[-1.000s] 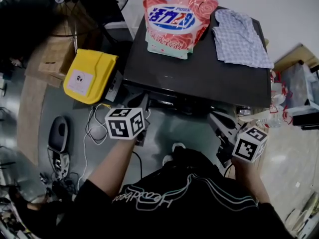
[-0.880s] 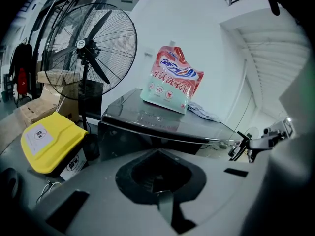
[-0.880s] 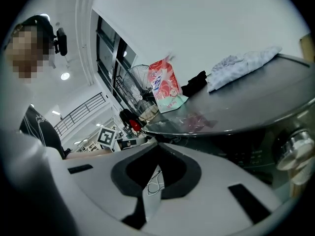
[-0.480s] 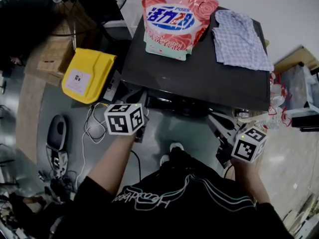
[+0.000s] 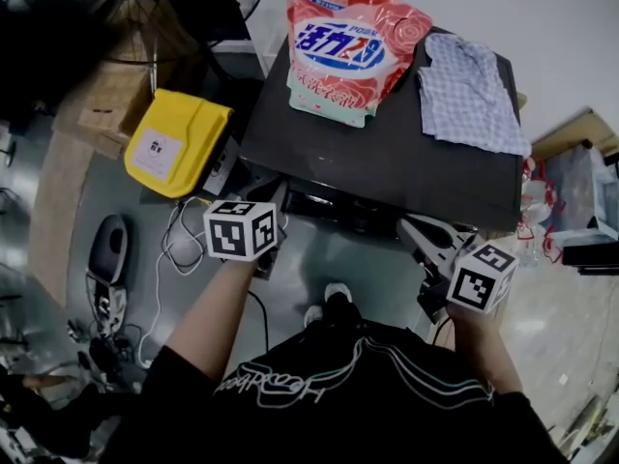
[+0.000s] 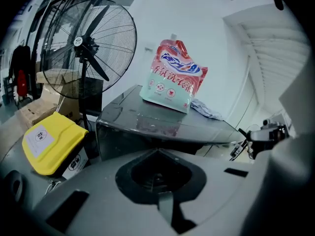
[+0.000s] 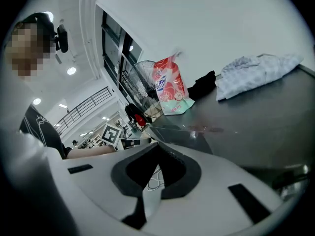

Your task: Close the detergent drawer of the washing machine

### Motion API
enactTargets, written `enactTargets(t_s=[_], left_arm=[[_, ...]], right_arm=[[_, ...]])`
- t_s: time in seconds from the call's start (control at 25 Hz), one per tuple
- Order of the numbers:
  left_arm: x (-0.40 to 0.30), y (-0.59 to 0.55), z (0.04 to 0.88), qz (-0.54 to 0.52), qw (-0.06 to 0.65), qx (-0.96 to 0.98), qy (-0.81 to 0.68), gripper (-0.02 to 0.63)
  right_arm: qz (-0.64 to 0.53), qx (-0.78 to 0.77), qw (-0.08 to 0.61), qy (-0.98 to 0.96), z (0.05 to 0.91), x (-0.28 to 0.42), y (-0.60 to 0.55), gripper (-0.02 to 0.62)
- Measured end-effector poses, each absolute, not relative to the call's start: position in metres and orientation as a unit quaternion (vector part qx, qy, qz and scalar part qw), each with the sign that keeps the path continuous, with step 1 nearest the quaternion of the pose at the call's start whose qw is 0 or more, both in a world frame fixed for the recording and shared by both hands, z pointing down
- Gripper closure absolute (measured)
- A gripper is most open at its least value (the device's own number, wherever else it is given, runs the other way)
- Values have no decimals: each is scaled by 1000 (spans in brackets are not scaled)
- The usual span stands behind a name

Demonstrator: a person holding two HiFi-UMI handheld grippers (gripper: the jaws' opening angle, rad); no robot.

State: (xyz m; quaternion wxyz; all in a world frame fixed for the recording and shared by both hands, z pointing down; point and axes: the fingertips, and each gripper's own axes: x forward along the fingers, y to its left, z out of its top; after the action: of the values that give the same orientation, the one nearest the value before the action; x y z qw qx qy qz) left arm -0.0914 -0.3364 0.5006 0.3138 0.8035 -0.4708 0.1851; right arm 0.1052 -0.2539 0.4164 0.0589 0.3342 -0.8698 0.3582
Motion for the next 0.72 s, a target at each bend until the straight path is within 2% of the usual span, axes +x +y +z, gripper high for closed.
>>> enactTargets(t_s=[0.4,0.72], left_arm=[[-57,-306,382,105,270,865,-410,583],[-16,-271,294,27,218,907,-360,583]], right_arm=[[245,280,66,-926,341,96,-273,569],[184,270,25,-945,286,99,-267,569]])
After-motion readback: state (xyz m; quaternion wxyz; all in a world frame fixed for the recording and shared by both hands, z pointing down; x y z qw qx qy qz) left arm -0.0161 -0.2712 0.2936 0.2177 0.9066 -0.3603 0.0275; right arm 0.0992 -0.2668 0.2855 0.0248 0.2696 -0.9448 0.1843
